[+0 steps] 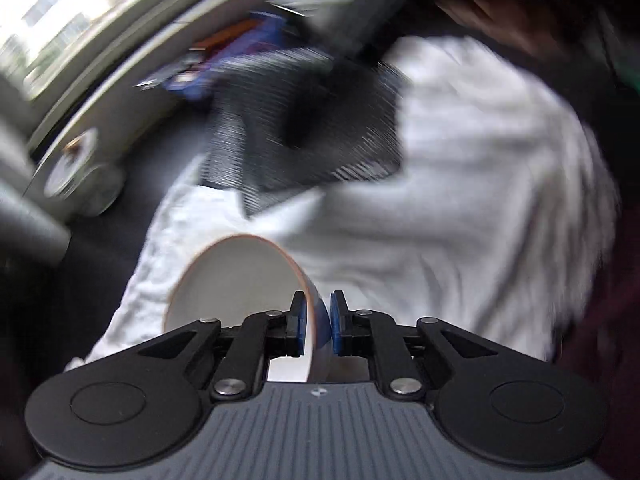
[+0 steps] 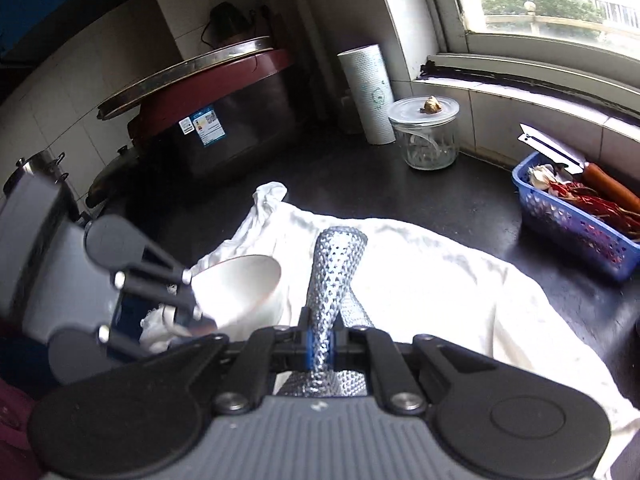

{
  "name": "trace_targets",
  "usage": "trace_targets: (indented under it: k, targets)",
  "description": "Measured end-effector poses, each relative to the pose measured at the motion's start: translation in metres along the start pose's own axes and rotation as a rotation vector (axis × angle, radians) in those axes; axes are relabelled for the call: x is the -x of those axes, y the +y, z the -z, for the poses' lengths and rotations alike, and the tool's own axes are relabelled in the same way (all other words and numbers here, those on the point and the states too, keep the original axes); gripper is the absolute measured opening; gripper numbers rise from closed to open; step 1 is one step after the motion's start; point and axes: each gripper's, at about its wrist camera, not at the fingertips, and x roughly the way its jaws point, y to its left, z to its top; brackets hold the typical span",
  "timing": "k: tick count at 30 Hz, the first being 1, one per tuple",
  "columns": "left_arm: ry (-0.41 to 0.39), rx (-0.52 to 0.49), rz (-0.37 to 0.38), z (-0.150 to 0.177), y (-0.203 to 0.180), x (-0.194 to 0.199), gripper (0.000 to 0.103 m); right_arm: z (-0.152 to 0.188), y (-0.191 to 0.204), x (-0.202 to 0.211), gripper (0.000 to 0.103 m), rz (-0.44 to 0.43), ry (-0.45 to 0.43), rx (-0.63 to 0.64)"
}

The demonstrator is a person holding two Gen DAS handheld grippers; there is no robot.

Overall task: Clean bowl
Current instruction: 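Lower the grey mesh pad onto the cloth beside the bowl and open the right gripper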

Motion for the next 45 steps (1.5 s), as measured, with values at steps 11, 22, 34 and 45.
trace_targets:
  k: [11, 22, 34, 45]
  targets:
    - [0.081, -0.009, -0.059, 0.022, -0.003, 0.000, 0.013, 0.007, 0.006, -0.005, 0.007, 0.056, 0.006, 0.066]
    - [-0.038, 0.388, 0.015, 0.032, 0.020, 0.039, 0.014, 0.024, -0.005, 0.017, 0.063, 0.187, 0.087, 0.026]
    - [-0.094, 0.542, -0.015, 0.031, 0.028, 0.061, 0.014, 0.020, 0.014, 0.084, 0.071, 0.341, 0.066, 0.073]
    - [-0.125, 0.599, -0.037, 0.034, 0.017, 0.073, 0.014, 0.013, 0.034, 0.060, 0.080, 0.341, 0.204, 0.236]
